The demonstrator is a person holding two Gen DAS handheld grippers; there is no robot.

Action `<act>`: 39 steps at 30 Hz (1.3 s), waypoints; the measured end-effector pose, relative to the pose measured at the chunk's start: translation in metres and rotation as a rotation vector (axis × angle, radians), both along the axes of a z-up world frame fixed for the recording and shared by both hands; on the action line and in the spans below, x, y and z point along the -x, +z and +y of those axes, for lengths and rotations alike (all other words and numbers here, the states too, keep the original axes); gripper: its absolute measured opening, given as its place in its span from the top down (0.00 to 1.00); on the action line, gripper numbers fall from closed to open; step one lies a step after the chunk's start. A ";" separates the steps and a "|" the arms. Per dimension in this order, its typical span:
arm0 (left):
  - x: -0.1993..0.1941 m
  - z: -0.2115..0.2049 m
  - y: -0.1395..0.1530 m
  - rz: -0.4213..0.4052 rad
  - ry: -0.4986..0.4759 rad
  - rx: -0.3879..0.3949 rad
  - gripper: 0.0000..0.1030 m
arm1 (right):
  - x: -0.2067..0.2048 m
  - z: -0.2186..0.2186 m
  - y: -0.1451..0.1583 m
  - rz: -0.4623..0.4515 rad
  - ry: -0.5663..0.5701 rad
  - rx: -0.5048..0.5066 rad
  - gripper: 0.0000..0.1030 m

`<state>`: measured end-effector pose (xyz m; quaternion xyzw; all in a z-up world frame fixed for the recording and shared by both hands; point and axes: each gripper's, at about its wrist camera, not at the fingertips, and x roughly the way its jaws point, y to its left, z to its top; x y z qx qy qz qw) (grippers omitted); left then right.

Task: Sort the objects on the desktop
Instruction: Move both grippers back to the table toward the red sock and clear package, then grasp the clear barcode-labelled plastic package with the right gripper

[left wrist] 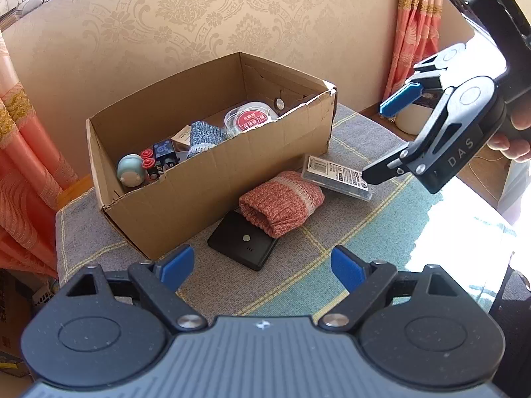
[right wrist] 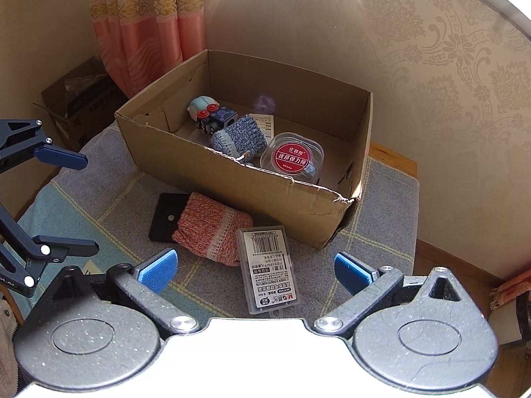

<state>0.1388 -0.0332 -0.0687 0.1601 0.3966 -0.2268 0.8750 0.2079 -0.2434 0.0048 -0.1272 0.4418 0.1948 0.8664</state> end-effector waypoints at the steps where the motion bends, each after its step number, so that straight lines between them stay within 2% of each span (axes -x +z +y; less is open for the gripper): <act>1: 0.001 -0.003 -0.002 -0.003 -0.002 -0.015 0.13 | -0.002 -0.001 -0.005 0.011 0.001 0.003 0.01; 11: -0.001 -0.012 -0.013 0.018 0.017 0.011 0.13 | -0.025 -0.004 -0.048 0.071 0.041 -0.010 0.03; 16: -0.006 -0.016 -0.021 0.039 0.007 0.005 0.13 | -0.045 -0.005 -0.066 0.105 0.054 -0.006 0.15; 20: -0.009 -0.017 -0.026 0.054 0.007 0.012 0.13 | -0.056 -0.008 -0.077 0.132 0.059 -0.031 0.21; 24: -0.012 -0.016 -0.028 0.056 0.007 0.015 0.13 | -0.060 -0.010 -0.083 0.141 0.068 -0.051 0.28; 31: -0.017 -0.020 -0.030 0.066 -0.002 0.028 0.13 | -0.062 -0.018 -0.088 0.144 0.085 -0.105 0.30; 34: -0.018 -0.022 -0.030 0.068 -0.003 0.028 0.13 | -0.061 -0.019 -0.090 0.149 0.101 -0.119 0.39; 39: -0.021 -0.028 -0.032 0.049 -0.019 0.002 0.13 | -0.055 -0.022 -0.090 0.141 0.087 -0.111 0.40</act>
